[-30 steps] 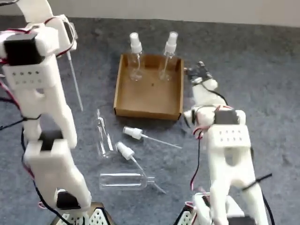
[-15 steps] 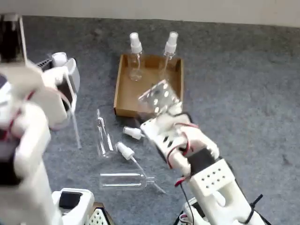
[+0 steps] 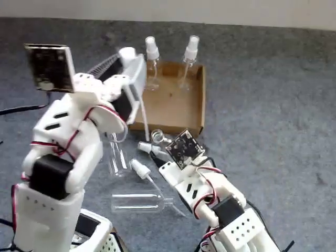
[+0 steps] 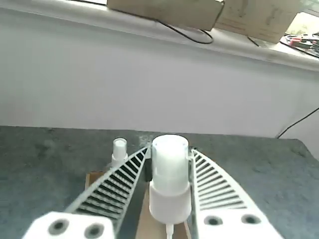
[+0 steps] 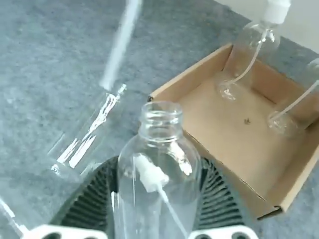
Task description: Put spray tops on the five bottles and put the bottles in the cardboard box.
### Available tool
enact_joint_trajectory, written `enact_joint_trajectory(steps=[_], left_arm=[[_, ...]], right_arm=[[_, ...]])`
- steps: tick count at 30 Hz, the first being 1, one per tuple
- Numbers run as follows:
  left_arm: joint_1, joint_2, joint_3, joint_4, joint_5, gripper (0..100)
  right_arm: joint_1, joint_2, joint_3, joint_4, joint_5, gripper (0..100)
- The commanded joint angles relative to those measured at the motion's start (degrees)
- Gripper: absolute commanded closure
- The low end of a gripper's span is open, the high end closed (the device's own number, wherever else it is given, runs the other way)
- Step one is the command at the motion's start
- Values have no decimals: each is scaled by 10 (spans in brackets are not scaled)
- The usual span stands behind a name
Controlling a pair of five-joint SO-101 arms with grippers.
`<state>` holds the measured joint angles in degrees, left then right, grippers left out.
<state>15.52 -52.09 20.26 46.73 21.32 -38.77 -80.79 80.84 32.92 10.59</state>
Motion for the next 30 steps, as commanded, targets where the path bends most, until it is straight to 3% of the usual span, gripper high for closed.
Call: enact_joint_trajectory(steps=[1,7,16,30], left_arm=[[36,-9,2,-30,4,994],[33,-8,33,-37,3,994],[-10,-7,89,-157,2,994],[9,-13,175,-157,4,994]], right_arm=[[-4,-16,-4,-15,-4,994],[-4,-19,-4,-15,-5,994],[-4,-19,-4,-15,-5,994],[-4,-19,-4,-15,-5,994]])
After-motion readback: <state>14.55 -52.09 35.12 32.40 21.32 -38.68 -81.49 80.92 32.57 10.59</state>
